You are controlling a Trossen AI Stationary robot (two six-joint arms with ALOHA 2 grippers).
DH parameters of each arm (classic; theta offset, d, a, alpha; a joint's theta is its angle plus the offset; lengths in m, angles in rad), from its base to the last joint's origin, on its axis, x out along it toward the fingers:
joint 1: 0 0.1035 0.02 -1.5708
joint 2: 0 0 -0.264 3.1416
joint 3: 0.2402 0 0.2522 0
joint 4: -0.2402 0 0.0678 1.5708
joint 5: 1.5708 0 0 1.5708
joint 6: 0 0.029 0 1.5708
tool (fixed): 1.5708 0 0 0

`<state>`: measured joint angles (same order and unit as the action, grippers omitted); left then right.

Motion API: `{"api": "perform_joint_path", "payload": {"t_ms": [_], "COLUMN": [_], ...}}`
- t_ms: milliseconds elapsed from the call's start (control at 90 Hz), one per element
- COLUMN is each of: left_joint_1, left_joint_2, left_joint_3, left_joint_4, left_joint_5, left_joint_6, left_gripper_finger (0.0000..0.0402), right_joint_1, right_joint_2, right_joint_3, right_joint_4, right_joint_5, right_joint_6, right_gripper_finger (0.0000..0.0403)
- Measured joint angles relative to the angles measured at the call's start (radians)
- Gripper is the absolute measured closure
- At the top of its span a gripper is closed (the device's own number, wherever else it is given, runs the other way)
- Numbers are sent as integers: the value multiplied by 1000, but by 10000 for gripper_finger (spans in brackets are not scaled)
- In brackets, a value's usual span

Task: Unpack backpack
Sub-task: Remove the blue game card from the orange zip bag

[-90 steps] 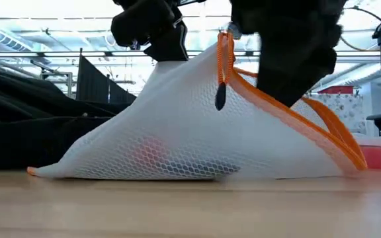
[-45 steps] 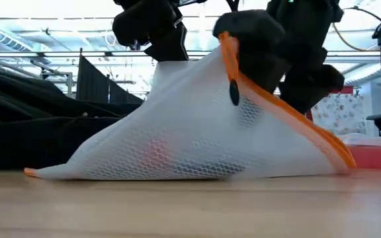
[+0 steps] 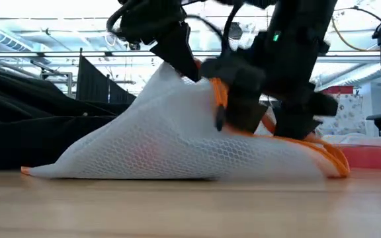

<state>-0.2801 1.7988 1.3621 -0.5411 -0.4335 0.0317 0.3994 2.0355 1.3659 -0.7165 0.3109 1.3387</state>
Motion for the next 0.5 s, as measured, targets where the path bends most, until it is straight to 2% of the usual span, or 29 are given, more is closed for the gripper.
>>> {"api": "perform_joint_path", "payload": {"t_ms": [244, 500], "left_joint_1": [0, 0], "left_joint_2": [0, 0], "left_joint_3": [0, 0], "left_joint_4": [0, 3], "left_joint_5": [3, 5], "left_joint_6": [0, 0], "left_gripper_finger": [402, 402], "right_joint_1": [-12, -4], "right_joint_2": [34, 25], "right_joint_3": [5, 2], "right_joint_4": [1, -9], "right_joint_5": [-10, -15], "right_joint_6": [-50, -113], "right_gripper_finger": [37, 97]}}
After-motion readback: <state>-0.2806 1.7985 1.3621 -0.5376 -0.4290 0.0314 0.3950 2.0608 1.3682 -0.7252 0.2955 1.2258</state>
